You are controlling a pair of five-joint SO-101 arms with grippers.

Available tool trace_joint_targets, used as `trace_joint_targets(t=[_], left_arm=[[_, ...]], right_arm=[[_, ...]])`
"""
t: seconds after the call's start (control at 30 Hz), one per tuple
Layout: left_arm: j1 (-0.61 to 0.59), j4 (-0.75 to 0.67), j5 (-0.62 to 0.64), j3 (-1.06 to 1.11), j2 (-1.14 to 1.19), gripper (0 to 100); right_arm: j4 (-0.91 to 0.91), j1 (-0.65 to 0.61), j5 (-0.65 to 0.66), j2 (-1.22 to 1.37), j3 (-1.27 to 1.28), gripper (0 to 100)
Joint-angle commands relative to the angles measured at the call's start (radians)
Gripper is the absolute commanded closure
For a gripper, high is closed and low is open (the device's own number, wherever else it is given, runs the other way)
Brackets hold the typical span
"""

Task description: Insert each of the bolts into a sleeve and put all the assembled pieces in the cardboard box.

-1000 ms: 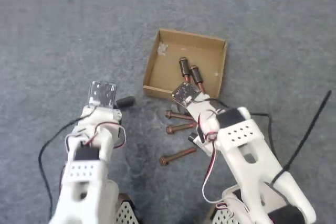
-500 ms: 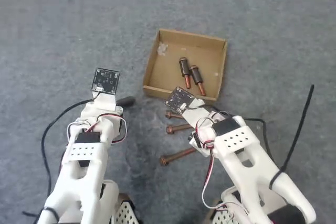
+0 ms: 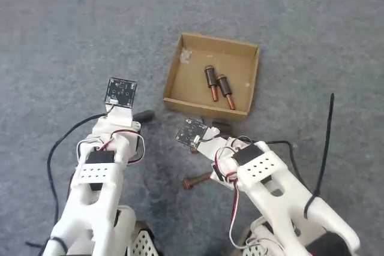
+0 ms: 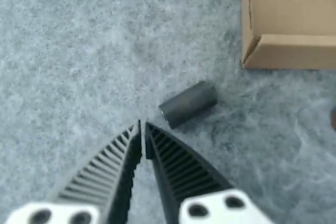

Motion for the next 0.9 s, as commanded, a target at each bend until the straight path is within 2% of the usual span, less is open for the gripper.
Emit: trace_joint_targets(t=[0.0, 0.17, 0.47, 0.67, 0.77, 0.87], left_arm=[[0.002, -0.018, -0.005, -0.048, 0.002, 99], [0.002, -0.017, -0.005, -0.047, 0.002, 99], [0.002, -0.017, -0.005, -0.047, 0.002, 99], [0.029, -0.014, -0.003, -0.047, 0.002, 99], [0.058, 0.064, 0.014, -0.070, -0.002, 99], [0.074, 0.204, 0.120, -0.133, -0.002, 99]], right_arm=[[-0.007, 0.016, 0.017, 0.073, -0.081, 85.0], [0.013, 0.024, 0.015, 0.139, -0.123, 85.8], [0.015, 0.028, 0.015, 0.140, -0.124, 99.4], [0.015, 0.074, 0.014, 0.139, -0.124, 99.1], [0.012, 0.084, 0.005, 0.137, -0.127, 99.1], [0.010, 0.105, -0.043, 0.137, -0.143, 99.1]])
